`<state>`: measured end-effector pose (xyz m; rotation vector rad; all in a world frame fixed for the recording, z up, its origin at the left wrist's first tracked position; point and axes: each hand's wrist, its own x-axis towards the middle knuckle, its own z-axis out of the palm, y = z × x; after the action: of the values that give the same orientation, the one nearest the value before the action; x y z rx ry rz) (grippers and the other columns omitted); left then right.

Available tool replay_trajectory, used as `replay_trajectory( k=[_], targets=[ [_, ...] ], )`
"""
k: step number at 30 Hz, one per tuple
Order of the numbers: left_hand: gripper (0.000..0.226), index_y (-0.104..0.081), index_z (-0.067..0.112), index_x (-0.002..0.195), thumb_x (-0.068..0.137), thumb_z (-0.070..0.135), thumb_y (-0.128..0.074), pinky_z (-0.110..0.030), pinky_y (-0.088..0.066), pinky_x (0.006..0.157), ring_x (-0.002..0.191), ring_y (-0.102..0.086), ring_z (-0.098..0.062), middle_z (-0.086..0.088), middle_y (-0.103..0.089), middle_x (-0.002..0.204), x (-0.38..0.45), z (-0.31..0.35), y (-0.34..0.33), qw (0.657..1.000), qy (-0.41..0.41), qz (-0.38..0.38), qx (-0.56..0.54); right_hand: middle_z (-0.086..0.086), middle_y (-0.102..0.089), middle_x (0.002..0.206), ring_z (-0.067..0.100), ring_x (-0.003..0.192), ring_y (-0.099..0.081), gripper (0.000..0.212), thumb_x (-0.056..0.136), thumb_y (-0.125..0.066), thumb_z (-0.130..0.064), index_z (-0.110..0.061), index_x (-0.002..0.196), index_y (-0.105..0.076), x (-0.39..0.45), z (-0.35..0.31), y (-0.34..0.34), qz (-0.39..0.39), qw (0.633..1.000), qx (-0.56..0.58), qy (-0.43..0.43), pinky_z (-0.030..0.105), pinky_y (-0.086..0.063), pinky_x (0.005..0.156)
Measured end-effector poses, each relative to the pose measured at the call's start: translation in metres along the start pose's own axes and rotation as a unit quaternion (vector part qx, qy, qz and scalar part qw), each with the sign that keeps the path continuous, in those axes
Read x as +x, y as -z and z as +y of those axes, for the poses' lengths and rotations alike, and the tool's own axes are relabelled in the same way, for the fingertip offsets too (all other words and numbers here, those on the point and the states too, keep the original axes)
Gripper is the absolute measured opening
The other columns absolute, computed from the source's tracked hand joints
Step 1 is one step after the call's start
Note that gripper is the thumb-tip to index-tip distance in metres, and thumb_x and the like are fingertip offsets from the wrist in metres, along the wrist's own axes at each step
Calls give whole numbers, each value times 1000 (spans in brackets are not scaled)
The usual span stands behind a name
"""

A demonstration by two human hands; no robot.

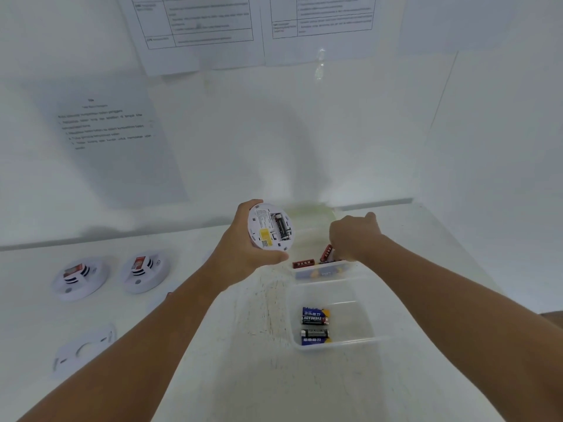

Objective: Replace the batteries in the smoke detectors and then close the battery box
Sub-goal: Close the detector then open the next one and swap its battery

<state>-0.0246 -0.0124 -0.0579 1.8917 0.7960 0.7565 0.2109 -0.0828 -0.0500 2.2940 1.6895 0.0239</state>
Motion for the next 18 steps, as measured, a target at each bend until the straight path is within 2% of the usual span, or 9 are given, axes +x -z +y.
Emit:
replay_trajectory(
  k=[3,6,8,12,15,17,18],
  targets=[
    [103,-37,36,144,64,13,-97,-31,-60,93,117,-62,-10,14,-60,128,0,1,-4,1000,1,1,9,-7,-51,69,14,64,-47,23,79,-53,-2,-23,74,-47,1,-1,-1,4,1000,-29,11,41,-22,85],
    [101,-37,37,144,66,12,-97,-29,-59,92,117,-62,-9,15,-60,127,-1,0,-7,1000,0,3,17,-7,-50,68,13,63,-44,24,78,-52,-1,-23,72,-46,1,-1,-2,3,999,-47,19,43,-25,92],
    [102,-36,37,144,65,13,-97,-31,-60,93,117,-63,-9,15,-60,128,-1,-1,-7,1000,4,4,22,-7,-49,69,14,63,-42,24,77,-51,-1,-23,71,-47,2,0,-3,3,999,-43,17,44,-24,90],
    [104,-35,36,146,66,14,-97,-31,-60,93,118,-62,-10,14,-59,130,-1,-3,-6,1000,7,7,26,-11,-68,88,15,83,-60,25,83,-59,-7,-29,95,-63,6,1,-10,19,999,-15,29,42,-19,82],
    [105,-34,35,147,66,15,-97,-24,-59,91,118,-62,-9,14,-59,130,-2,-4,-4,999,7,10,32,-13,-67,84,11,87,-62,13,92,-61,-22,-33,98,-58,5,2,-12,34,997,54,34,41,-23,87],
    [105,-34,35,147,66,14,-97,-23,-58,89,117,-62,-9,15,-58,129,-2,-4,-3,999,9,11,32,-13,-69,84,12,88,-63,5,95,-60,-30,-33,96,-56,3,4,-10,62,983,169,22,40,-30,96],
    [105,-34,35,146,65,14,-97,-24,-59,90,117,-62,-9,15,-59,129,-3,-5,-2,999,11,12,30,-12,-71,85,13,86,-64,3,96,-60,-31,-33,96,-57,1,3,-6,79,963,258,13,38,-38,95]
  ],
)
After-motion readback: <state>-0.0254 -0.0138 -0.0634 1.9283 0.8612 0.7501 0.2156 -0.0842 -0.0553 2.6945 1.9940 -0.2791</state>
